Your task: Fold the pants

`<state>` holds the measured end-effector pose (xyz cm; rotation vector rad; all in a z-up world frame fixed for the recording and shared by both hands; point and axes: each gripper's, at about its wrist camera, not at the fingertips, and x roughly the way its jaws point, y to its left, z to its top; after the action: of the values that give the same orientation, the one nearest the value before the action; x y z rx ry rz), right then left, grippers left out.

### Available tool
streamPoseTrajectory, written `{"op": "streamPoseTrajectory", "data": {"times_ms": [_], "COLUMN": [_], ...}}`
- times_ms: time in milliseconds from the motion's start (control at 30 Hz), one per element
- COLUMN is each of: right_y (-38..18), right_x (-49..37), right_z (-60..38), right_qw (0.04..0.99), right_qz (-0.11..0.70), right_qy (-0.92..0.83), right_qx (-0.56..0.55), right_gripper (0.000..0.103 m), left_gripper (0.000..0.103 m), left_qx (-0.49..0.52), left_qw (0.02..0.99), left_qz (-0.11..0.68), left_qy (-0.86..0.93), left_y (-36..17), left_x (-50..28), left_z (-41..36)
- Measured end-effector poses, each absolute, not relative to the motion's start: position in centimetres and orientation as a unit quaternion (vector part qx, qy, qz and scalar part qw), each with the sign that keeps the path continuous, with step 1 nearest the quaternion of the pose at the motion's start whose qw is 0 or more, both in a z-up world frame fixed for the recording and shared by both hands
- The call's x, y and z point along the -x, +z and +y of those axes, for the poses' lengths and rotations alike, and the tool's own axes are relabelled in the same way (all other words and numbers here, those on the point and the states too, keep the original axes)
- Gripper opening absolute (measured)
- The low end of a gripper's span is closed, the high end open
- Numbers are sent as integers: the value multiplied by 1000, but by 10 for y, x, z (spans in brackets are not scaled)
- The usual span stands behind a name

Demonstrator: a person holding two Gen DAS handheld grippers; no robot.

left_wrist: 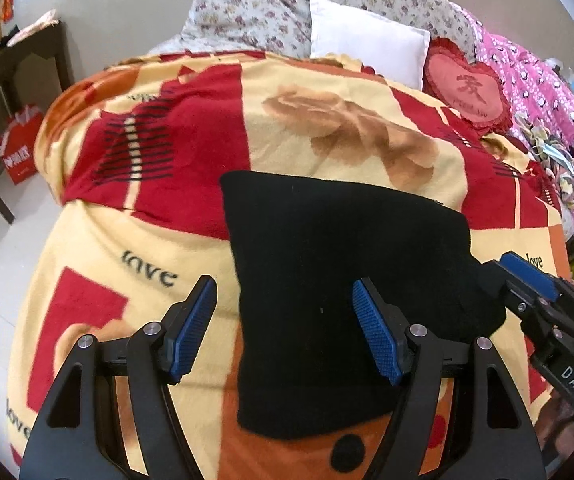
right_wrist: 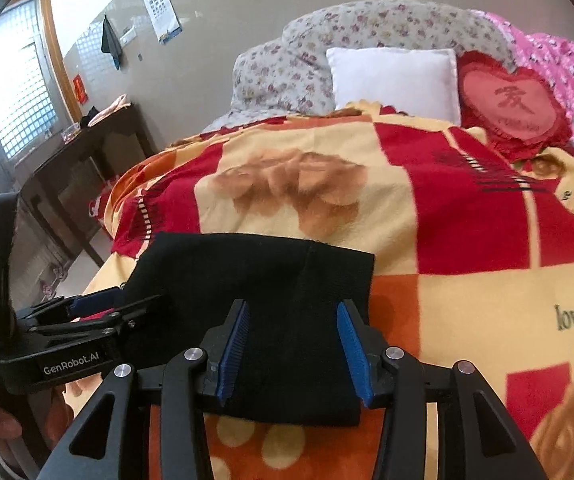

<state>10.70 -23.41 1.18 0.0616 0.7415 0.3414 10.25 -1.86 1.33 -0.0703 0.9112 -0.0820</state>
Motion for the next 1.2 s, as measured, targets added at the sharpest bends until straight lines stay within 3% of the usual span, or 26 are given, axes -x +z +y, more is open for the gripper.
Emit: {"op": "streamPoseTrajectory", "data": {"times_ms": [1200], "right_y": [19], "right_x": [-50], "right_z": [-223], "right_qw": [918], "right_qz": [355], "right_qy": [173], "right_qx": [-33], "right_gripper": [46], "left_gripper": [71], "left_qx": [9], "left_qw": [927], "left_qz": [375], "left_qy": [-11], "left_y": [40], "left_x": [-14], "left_z": [-19]}}
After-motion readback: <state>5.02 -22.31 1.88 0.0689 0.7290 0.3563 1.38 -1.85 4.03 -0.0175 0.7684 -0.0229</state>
